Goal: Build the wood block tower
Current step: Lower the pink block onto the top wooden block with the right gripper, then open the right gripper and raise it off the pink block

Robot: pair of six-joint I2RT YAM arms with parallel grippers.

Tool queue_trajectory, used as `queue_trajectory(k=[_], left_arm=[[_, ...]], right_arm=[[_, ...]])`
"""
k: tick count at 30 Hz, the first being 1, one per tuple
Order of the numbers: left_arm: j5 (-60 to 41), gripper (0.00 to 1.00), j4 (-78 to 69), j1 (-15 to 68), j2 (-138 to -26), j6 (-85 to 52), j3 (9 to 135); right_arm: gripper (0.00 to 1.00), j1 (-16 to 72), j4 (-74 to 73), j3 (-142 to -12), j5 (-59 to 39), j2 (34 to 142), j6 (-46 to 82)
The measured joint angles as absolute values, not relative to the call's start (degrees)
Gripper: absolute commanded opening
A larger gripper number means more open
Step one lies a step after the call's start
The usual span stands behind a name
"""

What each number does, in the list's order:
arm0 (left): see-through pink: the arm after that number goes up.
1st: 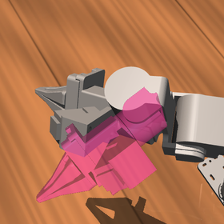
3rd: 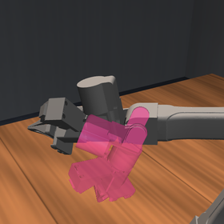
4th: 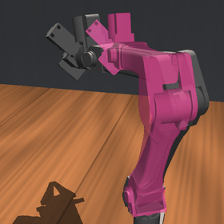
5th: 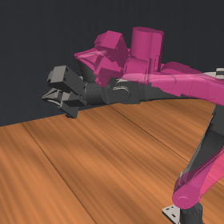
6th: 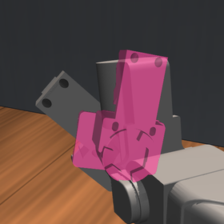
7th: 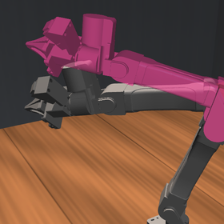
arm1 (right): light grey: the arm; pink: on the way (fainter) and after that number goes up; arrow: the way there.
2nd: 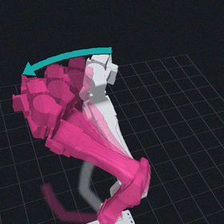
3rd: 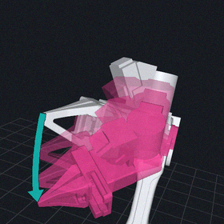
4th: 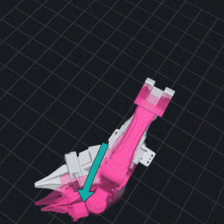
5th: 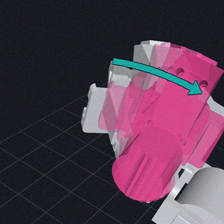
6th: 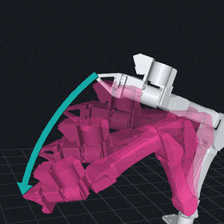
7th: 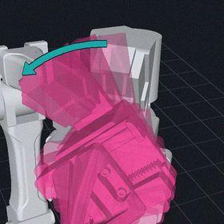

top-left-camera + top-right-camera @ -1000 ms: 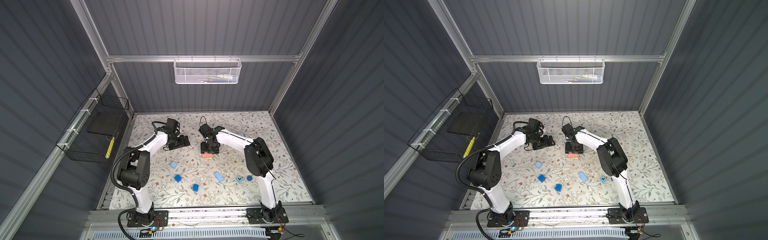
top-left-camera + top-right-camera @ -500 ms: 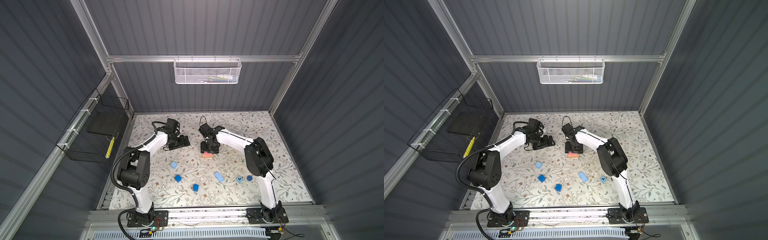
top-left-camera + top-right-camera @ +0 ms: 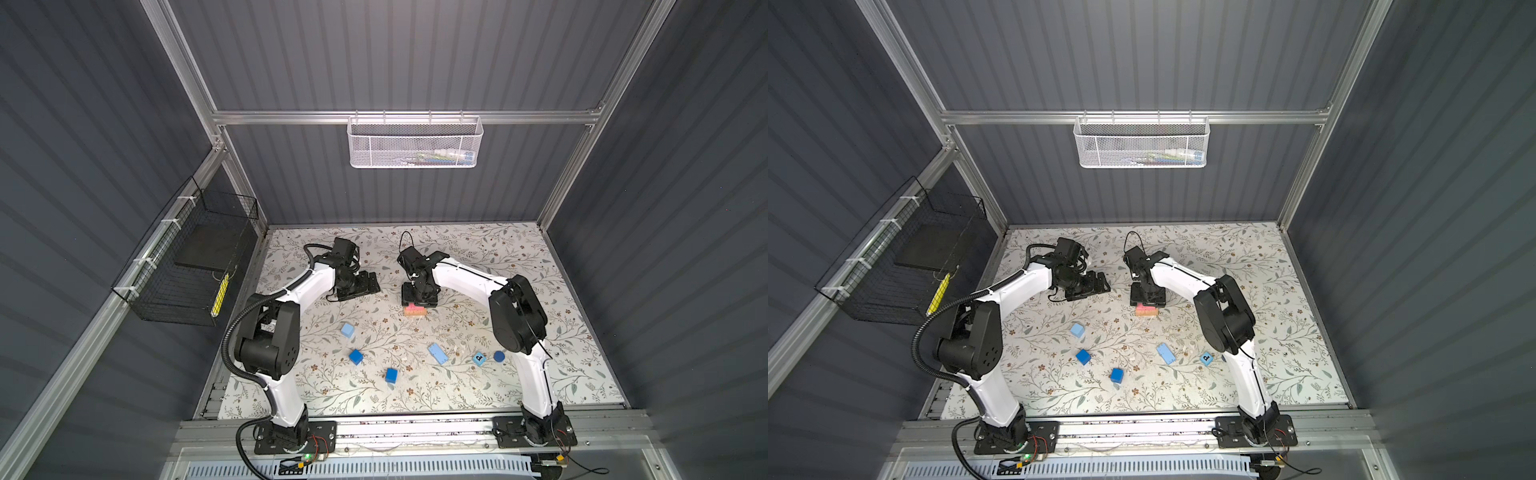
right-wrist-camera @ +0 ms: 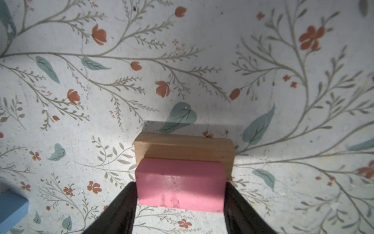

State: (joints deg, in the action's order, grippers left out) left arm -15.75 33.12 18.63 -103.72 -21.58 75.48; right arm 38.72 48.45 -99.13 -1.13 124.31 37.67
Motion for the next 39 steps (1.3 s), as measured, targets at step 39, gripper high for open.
queue_trajectory(k=[39], left_arm=[[-2.83, 0.87, 42.78, 28.01, -89.01, -22.72, 70.83]], right_arm=[[0.86, 38.72, 38.5, -77.03, 0.19, 103.33, 40.29]])
